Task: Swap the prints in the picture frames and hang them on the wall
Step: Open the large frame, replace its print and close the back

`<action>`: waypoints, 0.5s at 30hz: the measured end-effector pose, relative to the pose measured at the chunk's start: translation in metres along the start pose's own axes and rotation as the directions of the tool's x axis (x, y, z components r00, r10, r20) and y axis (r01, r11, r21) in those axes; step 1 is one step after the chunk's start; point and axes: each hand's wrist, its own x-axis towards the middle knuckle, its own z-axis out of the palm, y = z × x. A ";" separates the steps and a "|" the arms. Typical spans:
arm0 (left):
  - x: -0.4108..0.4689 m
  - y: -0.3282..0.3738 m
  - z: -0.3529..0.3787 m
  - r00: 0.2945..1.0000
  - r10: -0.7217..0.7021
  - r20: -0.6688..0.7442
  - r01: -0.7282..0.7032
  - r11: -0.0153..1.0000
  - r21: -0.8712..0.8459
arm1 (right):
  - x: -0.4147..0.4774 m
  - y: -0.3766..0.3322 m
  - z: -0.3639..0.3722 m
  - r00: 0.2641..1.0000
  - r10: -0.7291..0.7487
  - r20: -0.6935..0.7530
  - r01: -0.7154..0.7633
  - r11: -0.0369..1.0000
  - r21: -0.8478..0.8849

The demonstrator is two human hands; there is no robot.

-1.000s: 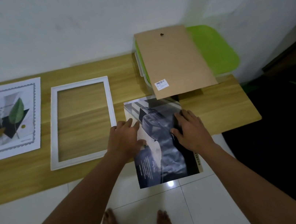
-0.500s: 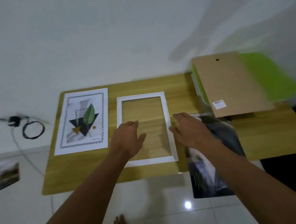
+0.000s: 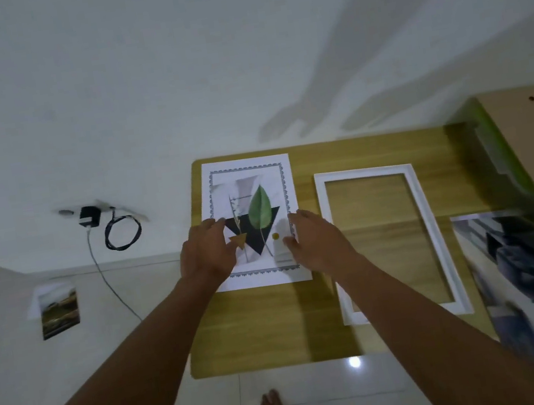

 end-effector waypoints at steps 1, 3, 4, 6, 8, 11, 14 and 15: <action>0.007 -0.010 0.003 1.000 0.008 0.018 -0.009 0.999 0.044 | 0.006 -0.005 0.009 1.000 0.000 0.009 0.000 1.000 -0.007; 0.021 -0.023 0.007 0.994 0.095 0.050 -0.099 0.990 0.095 | 0.014 -0.009 0.022 1.000 -0.013 0.011 0.013 0.999 -0.030; 0.029 -0.028 0.009 0.981 0.176 0.078 -0.186 0.973 0.135 | 0.017 -0.011 0.029 1.000 -0.010 0.014 0.011 0.999 -0.050; 0.042 -0.031 0.013 0.932 0.326 0.156 -0.355 0.906 0.231 | 0.019 -0.015 0.038 1.000 0.005 0.022 -0.003 0.997 -0.083; 0.055 -0.030 0.016 0.896 0.390 0.212 -0.437 0.857 0.274 | 0.019 -0.016 0.046 0.999 0.006 0.031 -0.003 0.996 -0.094; 0.065 -0.031 0.020 0.878 0.382 0.288 -0.461 0.838 0.293 | 0.015 -0.008 0.052 0.998 -0.031 0.062 0.039 0.990 -0.133; 0.070 -0.034 0.022 0.872 0.377 0.314 -0.465 0.839 0.283 | 0.013 0.002 0.054 0.993 -0.070 0.100 0.086 0.983 -0.160; 0.071 -0.035 0.022 0.872 0.376 0.312 -0.464 0.839 0.285 | 0.012 0.003 0.054 0.991 -0.080 0.103 0.096 0.984 -0.153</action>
